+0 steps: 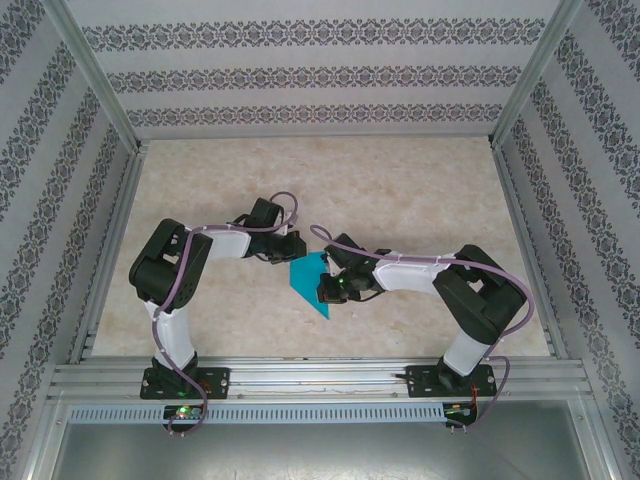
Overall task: Fold a paper plane with a square sheet of paper (fold left side to right side)
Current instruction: Fourth fold the wing at the center of the table.
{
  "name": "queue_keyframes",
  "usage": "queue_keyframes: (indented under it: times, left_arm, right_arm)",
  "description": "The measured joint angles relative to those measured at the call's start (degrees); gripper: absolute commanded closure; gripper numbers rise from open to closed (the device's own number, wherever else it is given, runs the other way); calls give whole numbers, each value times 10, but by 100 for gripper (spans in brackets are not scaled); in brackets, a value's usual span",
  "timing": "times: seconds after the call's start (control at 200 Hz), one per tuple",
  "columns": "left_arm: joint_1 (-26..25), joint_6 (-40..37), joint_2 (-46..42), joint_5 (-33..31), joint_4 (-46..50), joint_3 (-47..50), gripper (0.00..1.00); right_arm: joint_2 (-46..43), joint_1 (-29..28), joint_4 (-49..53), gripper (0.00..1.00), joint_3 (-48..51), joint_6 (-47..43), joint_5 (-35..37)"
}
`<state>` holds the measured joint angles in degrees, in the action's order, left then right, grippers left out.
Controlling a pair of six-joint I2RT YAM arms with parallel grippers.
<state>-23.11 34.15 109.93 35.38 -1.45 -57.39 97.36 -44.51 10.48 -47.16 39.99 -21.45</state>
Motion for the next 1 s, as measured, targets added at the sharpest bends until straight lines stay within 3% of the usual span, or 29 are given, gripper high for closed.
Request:
queue_keyframes:
  times: [0.445,0.61,0.804,0.999]
  left_arm:
    - [46,-49,30,-29,42,-78,92]
    - [50,-57,-17,-32,43,-55,93]
    - [5,-47,-130,-8,17,23,93]
    - [-43,-13,-112,24,-21,56,94]
  right_arm:
    - [0,0,-1,100,0,-1,0]
    - [0,2,-2,100,0,-1,-2]
    - [0,10,-2,100,2,-2,-9]
    - [-1,16,-4,100,5,-4,-17]
